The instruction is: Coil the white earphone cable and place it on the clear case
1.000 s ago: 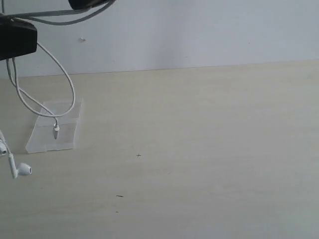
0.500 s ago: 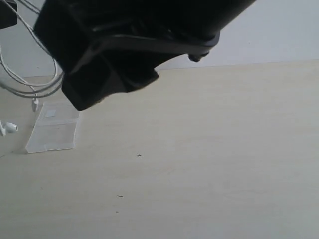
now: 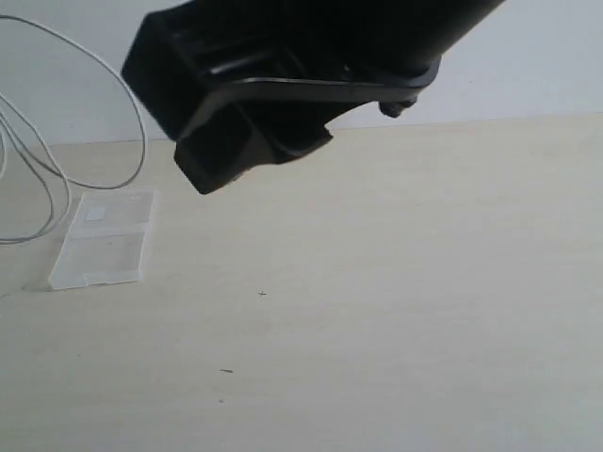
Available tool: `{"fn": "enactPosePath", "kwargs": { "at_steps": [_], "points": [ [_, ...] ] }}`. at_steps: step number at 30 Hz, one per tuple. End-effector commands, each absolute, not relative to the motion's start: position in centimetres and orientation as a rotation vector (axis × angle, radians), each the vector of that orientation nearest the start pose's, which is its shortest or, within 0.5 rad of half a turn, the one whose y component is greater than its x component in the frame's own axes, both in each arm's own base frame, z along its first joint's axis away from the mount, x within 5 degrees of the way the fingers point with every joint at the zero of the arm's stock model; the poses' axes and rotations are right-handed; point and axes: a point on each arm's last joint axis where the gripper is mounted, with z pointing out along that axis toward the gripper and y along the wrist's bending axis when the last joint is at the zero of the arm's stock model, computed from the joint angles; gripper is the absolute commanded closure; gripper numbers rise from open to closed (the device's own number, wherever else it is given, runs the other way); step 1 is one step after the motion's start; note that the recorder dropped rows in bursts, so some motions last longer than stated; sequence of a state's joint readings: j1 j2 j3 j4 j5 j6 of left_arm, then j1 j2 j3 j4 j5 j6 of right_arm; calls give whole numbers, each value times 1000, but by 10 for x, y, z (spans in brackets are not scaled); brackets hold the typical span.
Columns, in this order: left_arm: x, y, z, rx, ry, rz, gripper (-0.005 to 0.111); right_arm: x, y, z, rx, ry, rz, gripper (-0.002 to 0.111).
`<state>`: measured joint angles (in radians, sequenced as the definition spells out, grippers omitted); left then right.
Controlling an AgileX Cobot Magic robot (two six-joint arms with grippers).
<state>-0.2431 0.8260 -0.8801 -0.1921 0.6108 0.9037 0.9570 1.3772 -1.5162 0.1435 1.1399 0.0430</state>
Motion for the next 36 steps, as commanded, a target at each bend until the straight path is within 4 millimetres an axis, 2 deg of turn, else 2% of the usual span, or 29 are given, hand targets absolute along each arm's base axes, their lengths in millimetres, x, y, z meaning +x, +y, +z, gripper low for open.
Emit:
{"fn": "enactPosePath", "kwargs": {
  "at_steps": [1,7,10,15,20,26,29,33,36],
  "points": [
    [156,-40,374,1098,1760,370,107,150,232,407,-1041,2298,644,63],
    [158,-35,372,1153,1757,474,107,143,223,366,-910,2238,752,108],
    [160,-33,372,1172,1754,513,107,136,214,340,-858,2253,788,108],
    [172,-34,372,1184,1705,579,107,125,205,297,-822,2394,803,108],
    [189,-38,363,1173,1741,551,107,116,201,271,-869,2443,842,108],
    [195,-40,359,1056,1820,464,107,109,196,249,-860,2368,927,108],
    [194,-40,358,1019,1855,436,107,108,192,239,-866,2347,914,108],
    [195,-41,358,998,1848,406,107,106,190,234,-902,2354,891,108],
    [203,-44,355,995,1842,398,107,106,190,234,-915,2354,888,108]
  ]
}}
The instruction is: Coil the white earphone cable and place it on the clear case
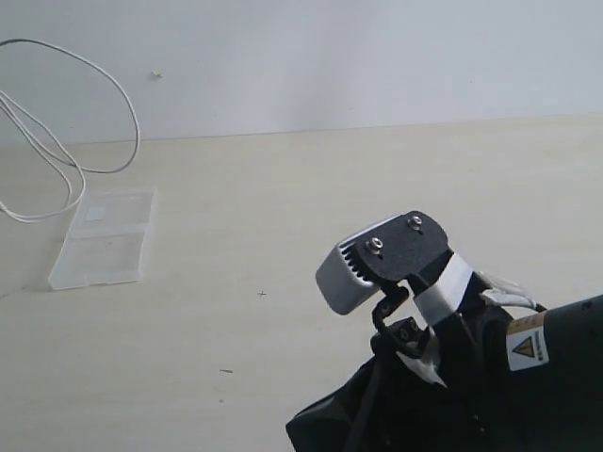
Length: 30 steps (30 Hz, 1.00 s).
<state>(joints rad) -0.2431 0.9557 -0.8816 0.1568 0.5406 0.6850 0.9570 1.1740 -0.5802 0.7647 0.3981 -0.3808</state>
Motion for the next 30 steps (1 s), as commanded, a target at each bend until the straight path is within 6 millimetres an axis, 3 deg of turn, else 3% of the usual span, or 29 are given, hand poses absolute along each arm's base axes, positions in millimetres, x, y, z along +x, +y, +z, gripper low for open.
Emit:
{"fn": "enactPosePath", "kwargs": {
  "at_steps": [1,6,8,14,18,30],
  "points": [
    [210,-46,351,996,1841,394,107,105,190,234,-920,2357,889,108],
    [248,-57,330,952,1837,348,107,106,190,234,-940,2337,878,108],
    [270,-62,311,920,1859,315,107,106,190,234,-941,2334,876,108],
    [311,-36,271,760,1968,313,107,107,190,235,-954,2310,862,108],
    [323,-32,259,672,1974,278,107,108,190,235,-950,2303,859,108],
    [344,-34,218,649,2022,236,107,109,190,236,-951,2289,851,108]
  ]
}}
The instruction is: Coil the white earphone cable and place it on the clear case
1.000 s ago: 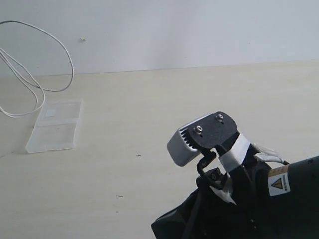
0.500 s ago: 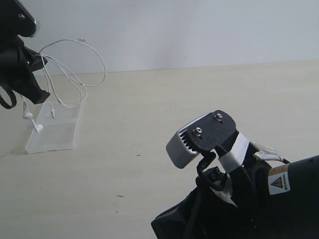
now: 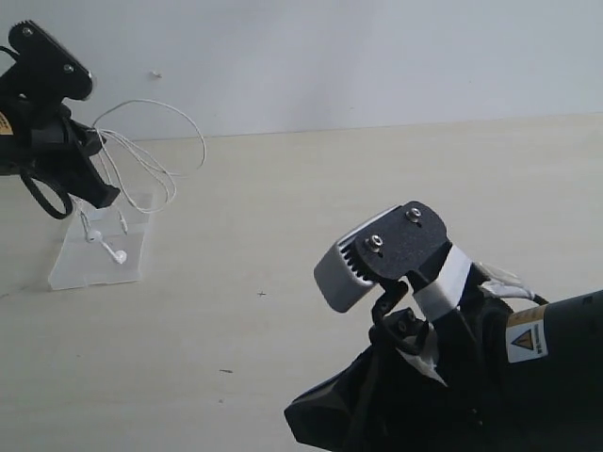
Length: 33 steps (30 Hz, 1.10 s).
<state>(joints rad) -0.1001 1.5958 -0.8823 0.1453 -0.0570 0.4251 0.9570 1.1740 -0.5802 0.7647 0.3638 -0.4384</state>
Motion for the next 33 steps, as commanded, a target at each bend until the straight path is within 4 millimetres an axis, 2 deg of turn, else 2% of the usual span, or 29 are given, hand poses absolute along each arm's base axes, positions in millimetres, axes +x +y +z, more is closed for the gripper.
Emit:
{"fn": "enactPosePath", "kwargs": {
  "at_steps": [1,9,23,33],
  "points": [
    [345,-33,217,641,2018,233,107,109,190,236,-959,2285,848,108],
    [353,-31,197,636,2041,228,107,109,190,236,-965,2281,846,108],
    [358,-31,182,683,2041,237,107,109,190,236,-965,2281,846,108],
    [358,-10,176,631,2110,263,107,109,190,236,-962,2277,845,108]
  ]
}}
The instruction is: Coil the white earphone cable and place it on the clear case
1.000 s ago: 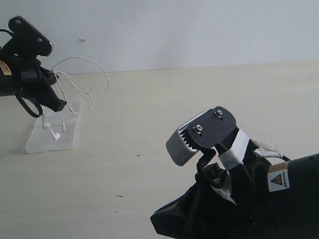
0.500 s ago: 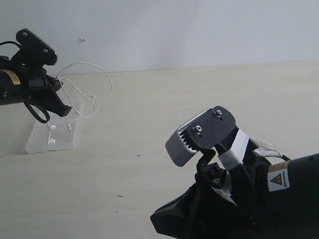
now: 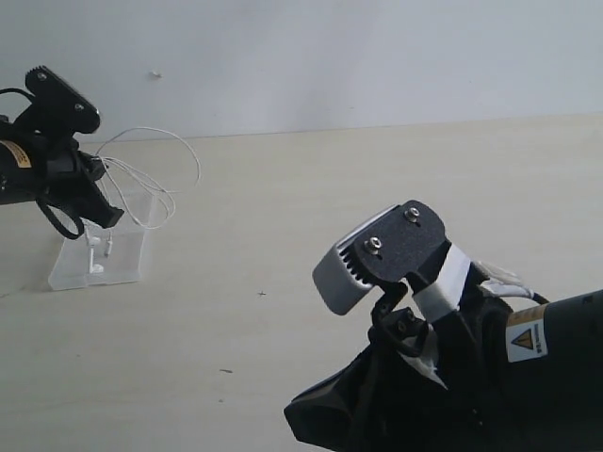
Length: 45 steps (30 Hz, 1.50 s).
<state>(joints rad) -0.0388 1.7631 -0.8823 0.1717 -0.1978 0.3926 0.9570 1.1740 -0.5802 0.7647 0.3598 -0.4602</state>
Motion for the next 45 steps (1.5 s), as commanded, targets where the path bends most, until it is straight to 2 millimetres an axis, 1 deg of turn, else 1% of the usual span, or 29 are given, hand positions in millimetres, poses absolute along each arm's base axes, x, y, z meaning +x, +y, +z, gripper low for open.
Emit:
{"fn": "enactPosePath", "kwargs": {
  "at_steps": [1,10,17,21,26,29,37,39,42,45],
  "points": [
    [358,-10,175,633,2118,263,107,109,190,236,-960,2276,844,108],
    [358,-9,164,630,2164,248,107,109,190,236,-957,2276,845,108],
    [364,-11,163,615,2100,246,107,109,190,236,-955,2277,847,108],
    [366,-12,160,580,2081,227,107,110,190,236,-953,2275,846,108],
    [370,-12,150,543,2080,199,107,110,190,236,-953,2275,846,108],
    [373,-13,148,445,2066,143,107,110,190,236,-953,2275,846,108],
    [368,-12,140,452,2156,142,107,110,190,236,-953,2275,846,108],
    [367,-9,138,448,2180,146,107,110,190,236,-953,2275,846,108],
    [367,1,137,343,2213,123,107,110,190,236,-953,2275,846,108],
    [365,3,135,304,2244,110,107,110,191,236,-948,2268,843,108]
  ]
}}
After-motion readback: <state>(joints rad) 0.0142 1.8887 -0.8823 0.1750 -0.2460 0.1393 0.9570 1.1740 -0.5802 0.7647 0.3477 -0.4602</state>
